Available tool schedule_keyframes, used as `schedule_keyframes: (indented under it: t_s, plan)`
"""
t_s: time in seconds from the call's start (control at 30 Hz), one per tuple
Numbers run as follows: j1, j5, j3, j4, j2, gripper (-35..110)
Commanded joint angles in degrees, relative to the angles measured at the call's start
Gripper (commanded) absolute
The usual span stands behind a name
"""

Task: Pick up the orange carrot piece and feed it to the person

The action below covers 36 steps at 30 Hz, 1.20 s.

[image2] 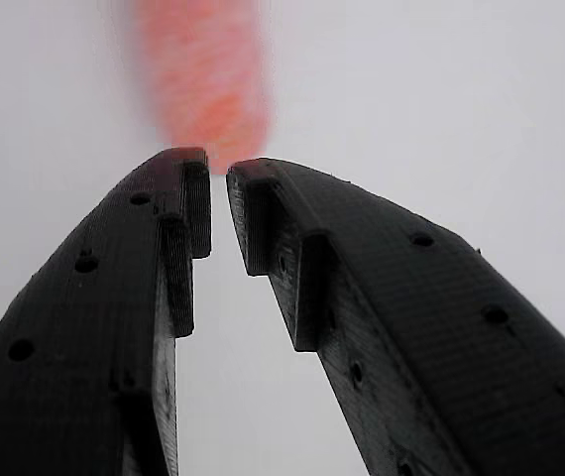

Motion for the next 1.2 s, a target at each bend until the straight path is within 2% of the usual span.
schedule_keyframes:
  t_s: [0.0,0.83,1.17]
  plan:
    - [0.35,-0.53,-2.29,-2.37,1.85,-2]
    - [0.0,-0.7,-2.11,-2.29,1.76,-2]
    - [-0.26,-0.7,-2.81,6.24,1.76,-2]
